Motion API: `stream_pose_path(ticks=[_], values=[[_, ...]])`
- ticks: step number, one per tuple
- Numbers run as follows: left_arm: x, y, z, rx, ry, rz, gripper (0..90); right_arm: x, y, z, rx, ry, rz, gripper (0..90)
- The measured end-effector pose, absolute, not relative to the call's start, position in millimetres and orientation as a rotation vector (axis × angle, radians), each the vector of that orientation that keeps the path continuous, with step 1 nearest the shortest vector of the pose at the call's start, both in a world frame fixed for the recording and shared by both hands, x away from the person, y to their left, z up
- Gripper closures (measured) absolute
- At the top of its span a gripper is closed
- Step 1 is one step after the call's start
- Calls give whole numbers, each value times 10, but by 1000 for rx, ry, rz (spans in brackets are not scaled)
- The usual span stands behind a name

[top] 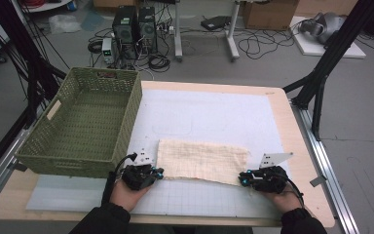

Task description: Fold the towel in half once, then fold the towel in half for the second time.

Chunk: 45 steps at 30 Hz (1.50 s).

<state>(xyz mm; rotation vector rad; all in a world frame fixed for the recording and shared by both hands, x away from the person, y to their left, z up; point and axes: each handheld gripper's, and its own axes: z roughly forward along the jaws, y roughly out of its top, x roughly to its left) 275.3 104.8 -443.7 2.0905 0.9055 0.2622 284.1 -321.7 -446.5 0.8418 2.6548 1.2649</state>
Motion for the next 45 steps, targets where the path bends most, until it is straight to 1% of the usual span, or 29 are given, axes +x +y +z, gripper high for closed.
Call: stream_pose_path(ticks=[3,8,16,20,28,45], values=[[2771,1055,-4441,2076,906,252,845,2831,-3214,-4454,834,2635,1299,701],[2791,1079,-4397,2051,881,259,777,2836,-3222,-4421,823,2575,1347,654],[2788,1089,-4384,2028,854,278,743,2850,-3207,-4421,834,2539,1370,597],[2787,1115,-4380,2022,847,282,720,2880,-3197,-4418,829,2529,1376,585],[2784,1125,-4366,2002,847,291,709,2895,-3173,-4437,830,2546,1337,553],[2778,1114,-4344,1990,841,311,663,2901,-3183,-4424,826,2541,1339,532]])
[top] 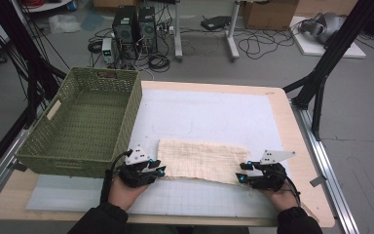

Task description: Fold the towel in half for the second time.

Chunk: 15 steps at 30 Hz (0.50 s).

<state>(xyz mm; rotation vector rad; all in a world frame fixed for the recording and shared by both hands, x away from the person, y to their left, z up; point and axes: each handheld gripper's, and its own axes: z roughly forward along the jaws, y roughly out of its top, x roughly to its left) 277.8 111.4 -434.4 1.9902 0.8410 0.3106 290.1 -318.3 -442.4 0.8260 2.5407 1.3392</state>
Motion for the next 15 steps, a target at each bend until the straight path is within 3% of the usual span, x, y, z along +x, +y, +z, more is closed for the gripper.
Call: stream_pose_path(ticks=[9,15], values=[[2952,1074,-4276,1944,875,319,676,3076,-3169,-4325,842,2539,1343,545],[3178,1006,-4251,1892,939,337,803,3335,-3068,-4242,855,2542,1342,666]])
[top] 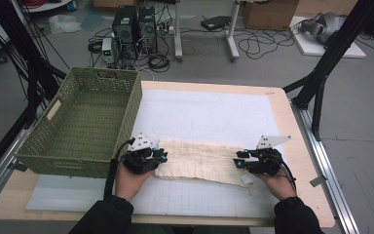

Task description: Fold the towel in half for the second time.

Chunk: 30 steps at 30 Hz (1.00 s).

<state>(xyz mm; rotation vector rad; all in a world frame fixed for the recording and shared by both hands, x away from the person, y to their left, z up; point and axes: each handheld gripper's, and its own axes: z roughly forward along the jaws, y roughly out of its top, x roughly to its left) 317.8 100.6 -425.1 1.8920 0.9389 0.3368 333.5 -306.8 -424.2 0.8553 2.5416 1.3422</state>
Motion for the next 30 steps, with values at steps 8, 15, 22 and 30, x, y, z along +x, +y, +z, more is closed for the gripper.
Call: stream_pose_path(ticks=[8,15,22,30], values=[[3558,901,-4326,1859,1087,331,871,3666,-2901,-4235,889,2552,1328,805],[3668,857,-4485,1931,1161,314,879,3780,-2908,-4383,967,2575,1244,805],[3655,866,-4480,1948,1158,340,882,3786,-2969,-4424,994,2588,1168,807],[3641,869,-4467,1972,1144,363,878,3727,-3191,-4454,1048,2532,1191,798]])
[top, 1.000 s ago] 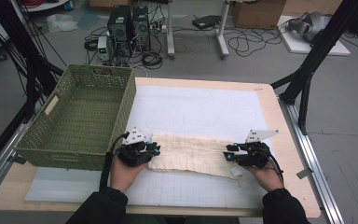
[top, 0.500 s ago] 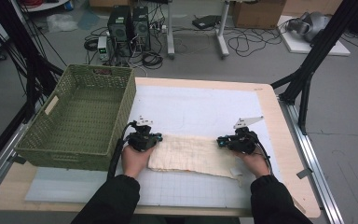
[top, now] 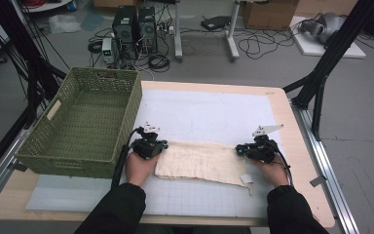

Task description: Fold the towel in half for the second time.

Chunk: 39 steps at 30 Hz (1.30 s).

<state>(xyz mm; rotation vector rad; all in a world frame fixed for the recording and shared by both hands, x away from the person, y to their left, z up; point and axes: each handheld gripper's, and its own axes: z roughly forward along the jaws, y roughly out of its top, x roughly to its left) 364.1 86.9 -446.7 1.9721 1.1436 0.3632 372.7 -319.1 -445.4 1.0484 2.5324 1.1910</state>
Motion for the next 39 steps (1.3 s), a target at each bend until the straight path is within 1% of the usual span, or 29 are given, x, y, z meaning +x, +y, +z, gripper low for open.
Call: stream_pose_path(ticks=[3,5,7,9,12,14,15,19,21,23,24,25,26,27,33,39], values=[[3629,886,-4439,1967,1133,380,855,3714,-3183,-4424,1028,2531,1204,760],[3620,918,-4389,1930,1133,405,845,3701,-3186,-4373,1010,2503,1235,748],[3621,931,-4361,1895,1135,416,828,3712,-3197,-4333,1012,2491,1224,714],[3635,925,-4362,1891,1154,420,797,3736,-3215,-4304,1033,2490,1208,667],[3670,922,-4390,1887,1178,418,742,3756,-3276,-4277,1051,2456,1221,629],[3694,921,-4415,1889,1202,417,726,3775,-3313,-4311,1093,2459,1219,594],[3706,919,-4430,1887,1220,409,701,3784,-3321,-4336,1116,2470,1210,577],[3735,907,-4477,1889,1267,405,614,3818,-3295,-4410,1138,2500,1177,552],[3732,905,-4475,1896,1260,407,632,3828,-3264,-4438,1128,2520,1163,565],[3725,898,-4479,1917,1230,408,721,3826,-3258,-4436,1117,2532,1170,648],[3724,903,-4480,1920,1221,385,792,3825,-3257,-4438,1111,2536,1172,700],[3721,902,-4476,1922,1216,380,825,3820,-3255,-4437,1106,2558,1181,779],[3715,899,-4471,1924,1206,381,844,3814,-3252,-4438,1093,2576,1182,793],[3711,903,-4466,1928,1197,382,853,3809,-3252,-4432,1092,2580,1184,840],[3645,926,-4360,1886,1152,432,863,3759,-3287,-4356,1048,2571,1212,853],[3553,938,-4269,1859,1103,445,865,3643,-3377,-4236,1027,2519,1285,853]])
